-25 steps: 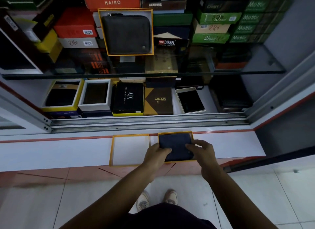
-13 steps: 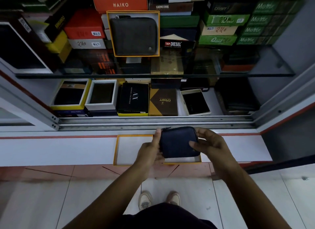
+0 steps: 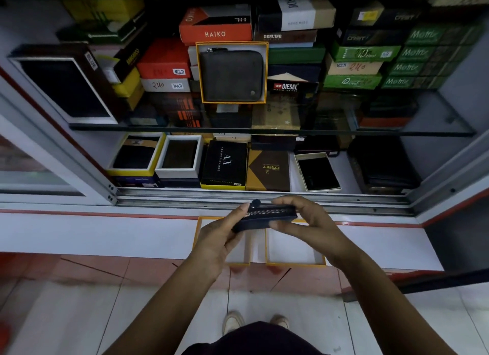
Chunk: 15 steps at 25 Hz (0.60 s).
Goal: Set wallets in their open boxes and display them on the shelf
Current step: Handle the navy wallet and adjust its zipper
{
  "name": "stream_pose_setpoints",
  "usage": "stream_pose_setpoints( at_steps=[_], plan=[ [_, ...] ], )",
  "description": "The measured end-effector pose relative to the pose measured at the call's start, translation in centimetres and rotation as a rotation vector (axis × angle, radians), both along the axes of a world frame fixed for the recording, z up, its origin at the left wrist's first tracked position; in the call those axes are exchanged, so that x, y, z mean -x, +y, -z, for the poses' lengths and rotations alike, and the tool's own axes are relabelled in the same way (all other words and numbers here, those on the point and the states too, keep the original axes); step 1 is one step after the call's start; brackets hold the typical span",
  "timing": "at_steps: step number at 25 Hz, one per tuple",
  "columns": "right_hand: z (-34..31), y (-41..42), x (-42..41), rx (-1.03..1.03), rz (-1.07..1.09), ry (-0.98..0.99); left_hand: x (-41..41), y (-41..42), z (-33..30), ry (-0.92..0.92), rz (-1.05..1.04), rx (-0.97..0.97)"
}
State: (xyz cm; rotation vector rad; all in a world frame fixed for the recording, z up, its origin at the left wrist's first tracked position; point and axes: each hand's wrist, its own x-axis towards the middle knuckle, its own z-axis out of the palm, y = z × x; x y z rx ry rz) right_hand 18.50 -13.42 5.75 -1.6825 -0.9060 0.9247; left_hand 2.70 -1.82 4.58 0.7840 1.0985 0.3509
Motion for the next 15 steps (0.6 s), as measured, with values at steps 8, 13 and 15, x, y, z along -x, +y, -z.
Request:
stream_pose_setpoints(
  at_steps=[8, 13, 15],
  plan=[
    [-0.7, 3.1, 3.2, -0.142, 0.217, 0.110, 0.9, -0.6, -0.5, 0.030, -0.169, -0.198],
    [-0.4, 2.2, 1.5, -0.137, 0.638, 0.339, 1.9, 0.3, -1.0, -0.043, -0.173, -0.072],
    [-0.2, 2.2, 1.3, -0.035, 0.643, 0.429, 1.9, 0.2, -1.0, -0.099, -0.150, 0.034]
  ],
)
